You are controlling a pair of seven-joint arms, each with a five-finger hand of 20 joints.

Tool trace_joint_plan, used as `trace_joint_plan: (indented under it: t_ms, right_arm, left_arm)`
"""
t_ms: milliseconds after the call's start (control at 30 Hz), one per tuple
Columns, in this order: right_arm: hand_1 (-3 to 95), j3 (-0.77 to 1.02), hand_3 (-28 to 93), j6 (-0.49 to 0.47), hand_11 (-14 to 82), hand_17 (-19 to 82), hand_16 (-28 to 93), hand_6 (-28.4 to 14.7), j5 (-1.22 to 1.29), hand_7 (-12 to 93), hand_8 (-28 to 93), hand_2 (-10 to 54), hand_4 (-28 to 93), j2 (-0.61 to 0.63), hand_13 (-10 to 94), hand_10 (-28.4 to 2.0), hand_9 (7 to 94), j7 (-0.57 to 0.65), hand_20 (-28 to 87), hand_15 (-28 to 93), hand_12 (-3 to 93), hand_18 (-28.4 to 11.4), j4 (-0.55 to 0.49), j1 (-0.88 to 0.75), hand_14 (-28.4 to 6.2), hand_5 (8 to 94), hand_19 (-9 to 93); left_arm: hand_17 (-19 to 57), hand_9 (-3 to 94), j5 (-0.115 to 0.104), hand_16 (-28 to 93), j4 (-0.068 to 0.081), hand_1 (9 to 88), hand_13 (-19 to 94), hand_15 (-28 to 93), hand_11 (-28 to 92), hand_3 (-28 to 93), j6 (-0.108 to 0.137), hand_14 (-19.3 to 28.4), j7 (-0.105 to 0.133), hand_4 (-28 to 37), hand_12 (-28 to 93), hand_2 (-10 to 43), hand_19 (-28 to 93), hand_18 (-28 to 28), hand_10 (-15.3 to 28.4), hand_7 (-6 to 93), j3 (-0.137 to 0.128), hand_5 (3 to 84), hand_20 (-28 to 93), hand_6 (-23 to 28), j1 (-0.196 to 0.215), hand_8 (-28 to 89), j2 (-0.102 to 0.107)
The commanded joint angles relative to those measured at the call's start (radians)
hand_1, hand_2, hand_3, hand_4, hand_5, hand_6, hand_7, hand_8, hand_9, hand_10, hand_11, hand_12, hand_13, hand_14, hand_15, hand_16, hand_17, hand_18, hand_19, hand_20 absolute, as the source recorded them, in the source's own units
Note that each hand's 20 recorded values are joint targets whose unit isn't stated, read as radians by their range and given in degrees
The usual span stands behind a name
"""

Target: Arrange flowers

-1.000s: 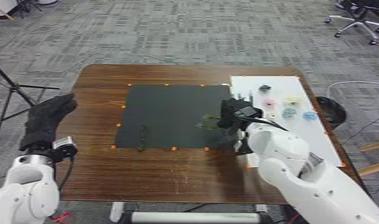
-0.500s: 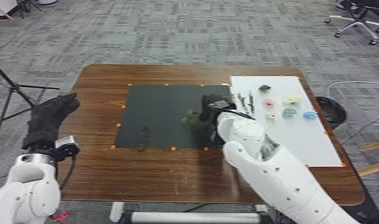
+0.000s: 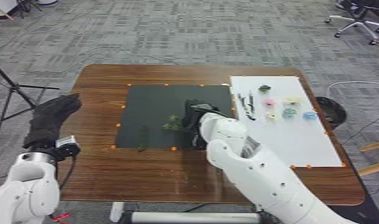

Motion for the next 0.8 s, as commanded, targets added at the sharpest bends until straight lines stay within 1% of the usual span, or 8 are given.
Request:
trace_joint_plan:
  t_ms: [33, 200, 233, 333, 467, 500, 567, 800]
  right_arm:
    - [52.3, -0.016, 54, 0.022, 36.4, 56, 33, -1.1, 0.038, 19, 27, -4.3, -2, -0.039, 94, -10.2, 93.7, 0.020, 38, 65, 23.2, -22.0, 0.005, 0.018, -2.8, 86.1, 90]
    - [51.9, -0.002, 54, 0.017, 36.0, 56, 33, -1.2, 0.085, 18, 26, -4.4, -2, -0.043, 94, -10.1, 93.7, 0.028, 38, 65, 22.9, -21.9, 0.009, 0.013, -2.8, 86.2, 90]
    - [50.8, 0.000, 54, 0.019, 35.7, 56, 33, -1.2, 0.084, 18, 26, -5.1, -1, -0.046, 94, -10.0, 93.7, 0.028, 38, 64, 22.9, -21.8, 0.010, 0.011, -2.8, 86.2, 90]
    - [46.7, 0.009, 56, 0.018, 35.4, 56, 34, -1.4, 0.093, 18, 24, -7.2, 0, -0.044, 94, -10.0, 93.7, 0.035, 38, 64, 23.4, -21.6, 0.010, 0.010, -2.7, 86.3, 90]
    - [40.2, 0.020, 59, 0.023, 33.0, 55, 35, -1.9, 0.089, 20, 18, -7.8, -1, -0.045, 93, -10.9, 93.7, 0.031, 38, 63, 24.7, -21.5, 0.009, 0.010, -2.5, 84.3, 90]
    - [39.3, 0.024, 58, 0.027, 32.1, 55, 36, -2.0, 0.086, 21, 13, -7.5, -1, -0.045, 93, -11.2, 93.7, 0.024, 38, 63, 25.1, -21.5, 0.010, 0.010, -2.6, 83.8, 90]
    - [36.4, 0.030, 59, 0.031, 31.2, 55, 36, -2.4, 0.085, 23, -1, -7.0, -1, -0.044, 92, -11.4, 93.7, 0.024, 38, 63, 25.4, -21.3, 0.008, 0.011, -2.7, 83.6, 89]
    - [32.8, 0.077, 59, 0.034, 30.3, 55, 36, -3.1, 0.089, 22, -3, -7.5, -1, -0.039, 92, -12.1, 92.7, 0.004, 38, 63, 25.4, -21.1, -0.020, 0.010, -2.5, 82.5, 89]
  left_arm:
    - [5.0, 46.2, 0.007, 3, -0.009, 28.1, 36, 18, 22, 66, -0.020, 18.1, -0.019, -20.7, 12, 4.2, 10, 13.3, 14.8, 18.0, 0.013, 49.6, 17, 5.8, -0.012, -7, 0.013]
    - [4.7, 45.9, 0.006, 3, -0.010, 27.9, 35, 18, 22, 66, -0.024, 18.1, -0.022, -20.7, 12, 4.1, 11, 13.3, 14.7, 18.0, 0.007, 49.6, 17, 5.9, -0.005, -7, 0.012]
    - [4.7, 45.9, 0.006, 3, -0.013, 27.9, 35, 18, 22, 66, -0.022, 18.1, -0.021, -20.7, 12, 4.1, 11, 13.3, 14.7, 18.1, 0.004, 49.5, 17, 5.9, 0.000, -7, 0.010]
    - [4.5, 45.7, 0.007, 3, -0.011, 28.0, 35, 18, 22, 66, -0.025, 18.1, -0.027, -20.8, 12, 4.1, 11, 13.3, 14.6, 18.1, 0.008, 49.5, 17, 5.9, -0.006, -7, 0.012]
    - [4.5, 45.7, 0.009, 3, -0.010, 28.0, 35, 18, 22, 66, -0.031, 18.2, -0.027, -20.8, 12, 4.1, 11, 13.4, 14.6, 18.1, 0.010, 49.4, 17, 5.9, -0.006, -7, 0.011]
    - [4.4, 45.7, 0.008, 3, -0.011, 27.9, 35, 18, 22, 66, -0.032, 18.2, -0.027, -20.8, 12, 4.1, 11, 13.5, 14.6, 18.1, 0.008, 49.3, 17, 5.9, -0.003, -7, 0.009]
    - [4.4, 45.6, 0.008, 3, -0.012, 28.0, 35, 18, 22, 66, -0.036, 18.2, -0.029, -20.8, 12, 4.1, 11, 13.5, 14.6, 18.1, 0.008, 49.2, 17, 5.9, -0.002, -7, 0.009]
    - [4.3, 45.5, 0.008, 3, -0.015, 27.9, 35, 17, 22, 66, -0.037, 18.1, -0.025, -20.6, 12, 4.1, 11, 13.5, 14.7, 18.3, 0.001, 49.0, 17, 5.8, 0.005, -7, 0.004]
